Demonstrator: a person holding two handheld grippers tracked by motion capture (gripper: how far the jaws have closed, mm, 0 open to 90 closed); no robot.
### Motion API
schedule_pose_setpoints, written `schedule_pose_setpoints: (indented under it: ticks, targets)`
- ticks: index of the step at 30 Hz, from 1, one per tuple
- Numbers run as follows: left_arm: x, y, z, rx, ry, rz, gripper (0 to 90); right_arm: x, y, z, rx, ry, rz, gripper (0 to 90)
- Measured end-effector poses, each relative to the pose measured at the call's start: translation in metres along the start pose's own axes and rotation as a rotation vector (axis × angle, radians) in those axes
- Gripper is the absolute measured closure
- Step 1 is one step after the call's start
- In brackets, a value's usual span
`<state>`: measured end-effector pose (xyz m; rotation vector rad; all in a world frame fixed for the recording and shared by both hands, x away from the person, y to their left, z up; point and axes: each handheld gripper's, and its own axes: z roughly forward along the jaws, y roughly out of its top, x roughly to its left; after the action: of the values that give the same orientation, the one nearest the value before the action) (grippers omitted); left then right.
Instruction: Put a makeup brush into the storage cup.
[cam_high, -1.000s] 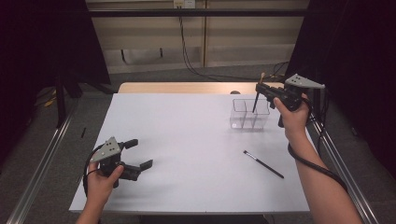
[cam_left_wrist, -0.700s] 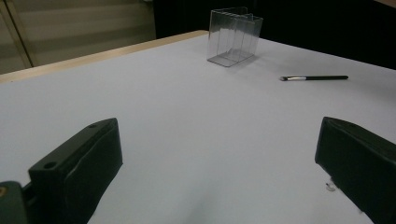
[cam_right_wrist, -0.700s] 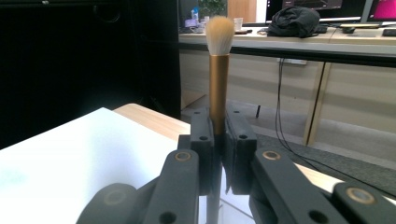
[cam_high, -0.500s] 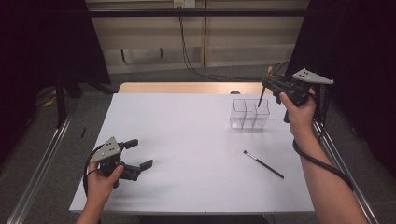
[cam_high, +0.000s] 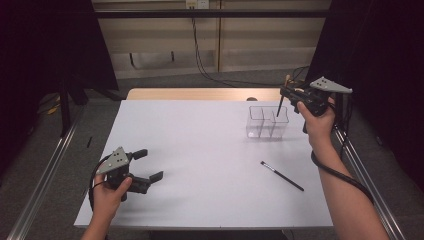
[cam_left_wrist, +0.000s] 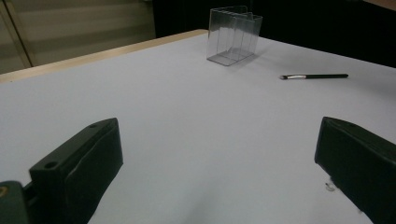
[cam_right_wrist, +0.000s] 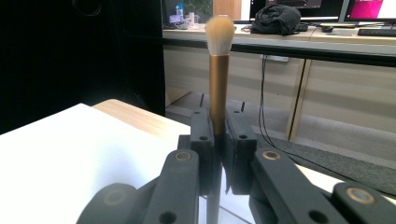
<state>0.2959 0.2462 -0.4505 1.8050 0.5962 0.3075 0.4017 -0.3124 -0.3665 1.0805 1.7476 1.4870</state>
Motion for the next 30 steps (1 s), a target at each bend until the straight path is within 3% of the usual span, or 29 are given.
schedule_pose_setpoints:
  ticks: [11, 30]
  targets:
    - [-0.001, 0.0, 0.0, 0.009, 0.002, 0.017, 0.9, 0.0, -0.006, 0.001, 0.012, -0.015, -0.005, 83.7]
    - [-0.002, 0.0, 0.0, 0.002, -0.002, 0.011, 0.8, -0.003, -0.016, 0.001, 0.022, -0.025, -0.001, 83.6]
